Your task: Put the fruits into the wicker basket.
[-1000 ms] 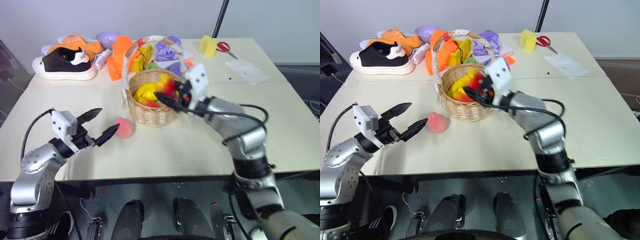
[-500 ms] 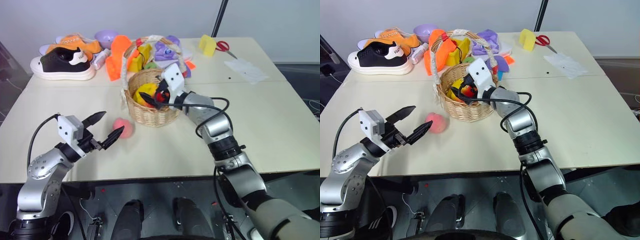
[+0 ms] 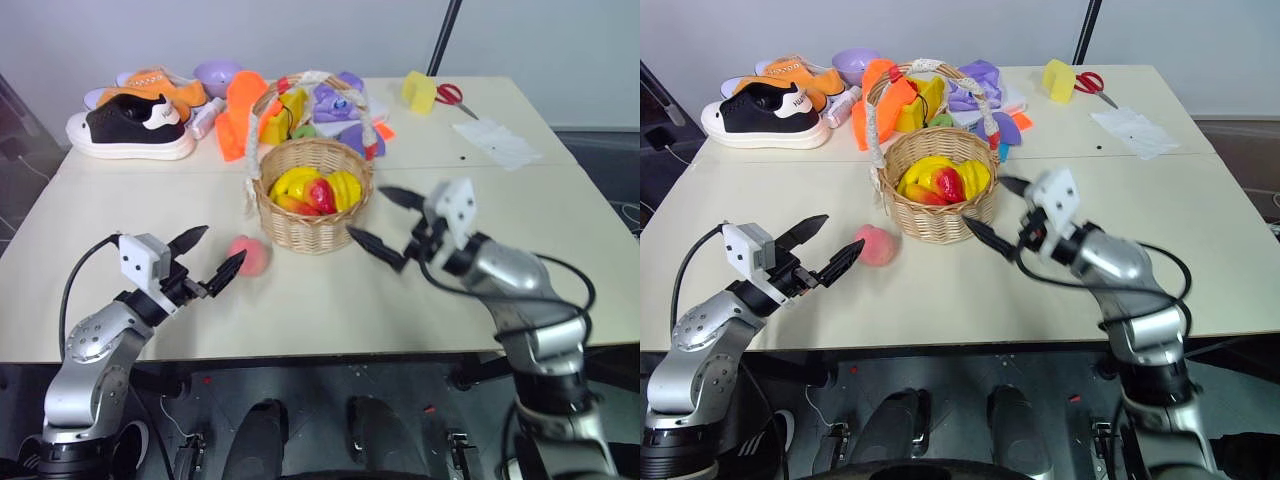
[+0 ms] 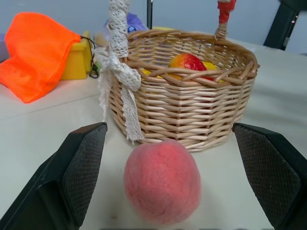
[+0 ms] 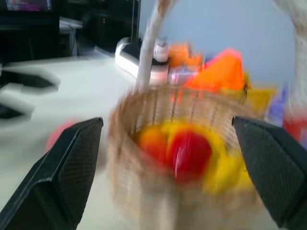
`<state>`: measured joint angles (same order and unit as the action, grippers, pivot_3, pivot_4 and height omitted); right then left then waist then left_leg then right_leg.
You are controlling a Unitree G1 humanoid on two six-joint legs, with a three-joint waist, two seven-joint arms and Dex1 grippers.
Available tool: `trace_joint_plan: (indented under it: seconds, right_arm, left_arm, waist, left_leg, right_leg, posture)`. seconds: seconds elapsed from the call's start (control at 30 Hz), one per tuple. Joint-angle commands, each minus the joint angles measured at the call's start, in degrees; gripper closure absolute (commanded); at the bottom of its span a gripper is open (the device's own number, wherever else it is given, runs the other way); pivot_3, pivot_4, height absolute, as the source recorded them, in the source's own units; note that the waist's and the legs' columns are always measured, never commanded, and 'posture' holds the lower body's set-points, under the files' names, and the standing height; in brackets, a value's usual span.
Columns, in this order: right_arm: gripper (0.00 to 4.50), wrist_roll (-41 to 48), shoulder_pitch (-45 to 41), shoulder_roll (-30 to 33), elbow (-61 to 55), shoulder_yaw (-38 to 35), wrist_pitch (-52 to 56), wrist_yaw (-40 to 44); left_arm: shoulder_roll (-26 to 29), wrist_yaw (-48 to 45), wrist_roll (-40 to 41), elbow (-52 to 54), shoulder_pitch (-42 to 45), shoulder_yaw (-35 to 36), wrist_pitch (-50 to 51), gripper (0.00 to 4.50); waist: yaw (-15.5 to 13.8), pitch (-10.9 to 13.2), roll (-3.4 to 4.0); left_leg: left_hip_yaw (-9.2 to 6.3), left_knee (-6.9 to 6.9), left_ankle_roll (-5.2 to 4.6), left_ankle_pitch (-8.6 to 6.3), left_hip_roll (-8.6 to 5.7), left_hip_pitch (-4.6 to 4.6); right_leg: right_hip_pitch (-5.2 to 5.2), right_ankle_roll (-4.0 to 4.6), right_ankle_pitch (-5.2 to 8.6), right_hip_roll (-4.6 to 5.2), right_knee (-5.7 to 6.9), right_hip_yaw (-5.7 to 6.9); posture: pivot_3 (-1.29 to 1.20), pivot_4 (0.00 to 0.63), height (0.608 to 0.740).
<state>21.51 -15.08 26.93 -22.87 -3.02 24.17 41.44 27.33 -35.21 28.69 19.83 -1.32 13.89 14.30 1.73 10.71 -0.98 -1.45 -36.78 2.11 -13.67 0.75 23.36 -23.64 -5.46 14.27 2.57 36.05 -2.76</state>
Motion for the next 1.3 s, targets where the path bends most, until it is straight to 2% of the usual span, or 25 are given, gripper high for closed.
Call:
trace_joint_plan:
  seconds: [0.03, 0.1, 0.2, 0.33, 0.43, 0.57, 0.93, 1.03, 1.07, 1.23, 1.3]
  right_arm:
    - [0.02, 0.64, 5.66, 4.0, -4.5, -3.59, -6.57, 4.44]
    - [0.02, 0.33, 7.67, 5.41, -4.44, -3.51, -8.55, 5.62]
    - [0.02, -0.47, 10.08, 7.19, -2.46, -4.59, -10.71, 6.11]
    - [0.02, -0.57, 9.55, 7.17, -1.64, -3.64, -12.39, 6.16]
    - [0.02, -0.43, 9.21, 6.8, -1.78, -2.4, -12.62, 6.14]
    - [0.02, -1.06, 8.27, 6.75, -0.81, -1.42, -13.18, 5.97]
    - [0.02, -1.76, 7.85, 6.61, -0.19, -0.02, -13.35, 5.43]
    - [0.0, -1.46, 7.86, 6.8, -0.09, -0.37, -13.13, 5.38]
    - [0.0, -1.37, 7.84, 6.85, -0.05, -0.48, -13.11, 5.37]
    - [0.0, -0.24, 8.19, 7.05, 0.02, -1.0, -12.72, 5.92]
    - [0.0, -0.46, 7.91, 7.08, 0.56, -1.13, -13.04, 5.74]
  left_arm:
    - [-0.15, 3.77, -2.91, -0.53, 1.68, -0.34, 0.75, 0.0]
    - [-0.36, 4.33, -3.36, -0.76, 2.13, -0.43, 0.7, 0.0]
    - [-1.99, 8.29, -2.74, 0.93, 3.58, -2.96, 7.15, 0.0]
    - [-1.88, 12.41, -7.58, 2.35, 5.16, -6.01, 9.99, 0.0]
    - [-2.89, 13.8, -4.84, 3.42, 6.83, -6.69, 16.22, 0.0]
    - [-2.14, 13.77, -5.55, 2.73, 8.63, -8.45, 20.45, 0.0]
    - [-3.51, 13.69, -7.8, -2.72, 14.07, -11.62, 21.36, 0.0]
    - [-3.75, 13.61, -9.08, -3.2, 14.09, -12.58, 20.7, 0.86]
    - [-3.72, 13.7, -9.33, -3.15, 14.02, -12.67, 20.77, 1.3]
    - [-3.08, 13.13, -9.77, -2.86, 13.08, -12.09, 20.6, 1.3]
    - [-4.33, 13.08, -7.47, -1.71, 13.37, -10.52, 21.4, 1.3]
  waist:
    - [-0.07, 0.0, 0.0]
    - [0.16, 0.0, -0.01]
    - [0.27, 0.0, -0.02]
    - [0.06, 0.01, -0.03]
    - [-0.29, 0.01, -0.03]
    - [-0.78, 0.01, -0.03]
    - [-1.03, 0.02, -0.04]
    - [-0.99, 0.02, -0.04]
    - [-1.01, 0.02, -0.04]
    - [-1.01, 0.01, -0.04]
    - [-1.01, 0.02, -0.04]
  left_leg:
    - [0.04, -0.02, 0.0, 0.0, 0.0, -0.03]
    - [0.07, -0.09, 0.0, 0.0, 0.02, -0.04]
    - [0.05, -0.12, 0.0, 0.0, 0.05, -0.08]
    - [0.05, -0.13, 0.0, 0.0, 0.03, -0.06]
    - [0.04, -0.13, 0.0, 0.0, 0.01, -0.06]
    - [0.04, -0.15, 0.0, 0.0, 0.0, -0.06]
    - [0.03, -0.2, 0.0, 0.0, -0.04, -0.04]
    - [0.03, -0.19, 0.0, 0.0, -0.04, -0.04]
    - [0.02, -0.19, 0.0, 0.0, -0.04, -0.04]
    - [0.02, -0.2, 0.0, 0.0, -0.04, -0.04]
    - [0.02, -0.2, 0.0, 0.0, -0.04, -0.04]
  right_leg:
    - [0.01, 0.0, 0.0, 0.0, 0.01, -0.03]
    - [0.02, 0.0, 0.0, -0.06, 0.02, -0.06]
    - [0.08, 0.0, 0.01, -0.08, 0.02, -0.06]
    - [0.08, -0.03, 0.01, -0.07, 0.01, -0.06]
    - [0.08, -0.03, 0.01, -0.07, 0.02, -0.06]
    - [0.08, -0.03, 0.01, -0.07, 0.02, -0.06]
    - [0.1, -0.03, 0.01, -0.05, 0.01, -0.06]
    - [0.1, -0.03, 0.01, -0.04, 0.01, -0.06]
    - [0.1, -0.03, 0.01, -0.04, 0.02, -0.06]
    - [0.11, -0.03, 0.01, -0.04, 0.02, -0.06]
    - [0.11, -0.03, 0.01, -0.04, 0.02, -0.06]
  posture:
    - [0.0, 0.15, 0.74]
    - [0.0, 0.15, 0.74]
    - [0.0, 0.15, 0.74]
    - [0.0, 0.15, 0.74]
    - [0.0, 0.15, 0.74]
    - [0.0, 0.15, 0.74]
    - [0.0, 0.15, 0.74]
    - [0.0, 0.15, 0.74]
    - [0.0, 0.15, 0.74]
    - [0.0, 0.15, 0.74]
    - [0.0, 0.15, 0.74]
